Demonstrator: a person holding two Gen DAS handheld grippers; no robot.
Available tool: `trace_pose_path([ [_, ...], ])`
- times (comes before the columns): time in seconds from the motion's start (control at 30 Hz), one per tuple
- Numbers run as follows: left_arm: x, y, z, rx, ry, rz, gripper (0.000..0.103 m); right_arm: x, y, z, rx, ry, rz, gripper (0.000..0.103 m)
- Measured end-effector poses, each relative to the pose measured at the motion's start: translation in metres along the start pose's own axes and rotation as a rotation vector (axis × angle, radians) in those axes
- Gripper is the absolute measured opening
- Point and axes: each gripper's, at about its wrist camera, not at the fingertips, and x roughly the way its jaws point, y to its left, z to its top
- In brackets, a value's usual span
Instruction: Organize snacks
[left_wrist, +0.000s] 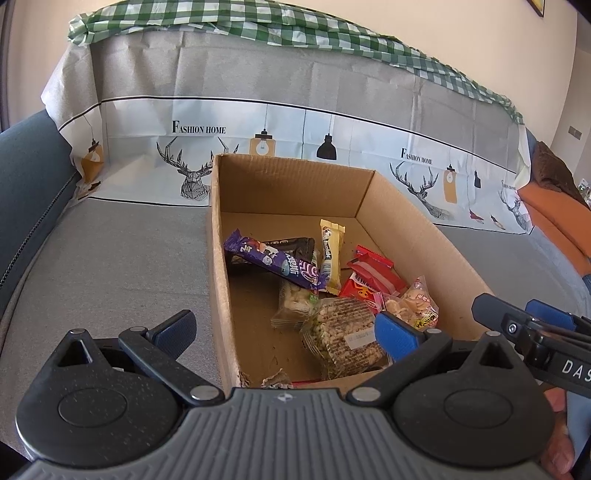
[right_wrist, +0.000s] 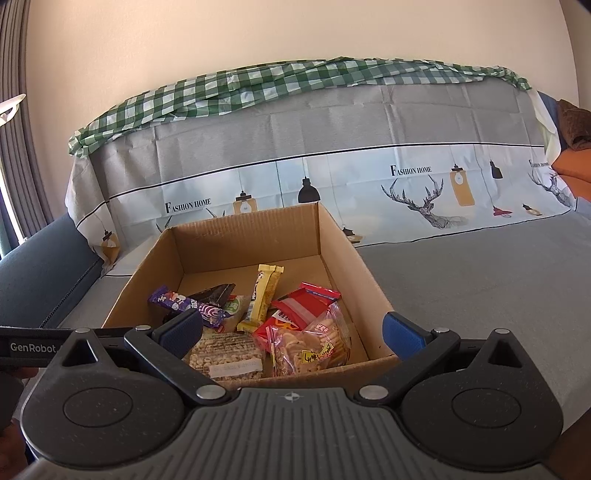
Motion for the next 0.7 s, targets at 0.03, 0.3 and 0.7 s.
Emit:
trace_pose_path([
  [0.03, -0.0001, 0.0001, 0.0, -0.002, 0.0, -0.001, 0.103, -0.0001, -0.0003, 0.0002, -0.002, 0.0, 0.001, 0.102],
  [0.3, 0.0003, -0.0006, 0.0001, -0.004, 0.001, -0.007, 0.103, 0.0002, -0.0015, 0.0008, -0.011, 0.001, 0.003, 0.102],
  [0.7, 0.0008, -0.0015, 0.0, -0.001, 0.001, -0.011, 0.103, 0.0001, -0.0005, 0.0005, -0.013, 0.001, 0.002, 0.102],
])
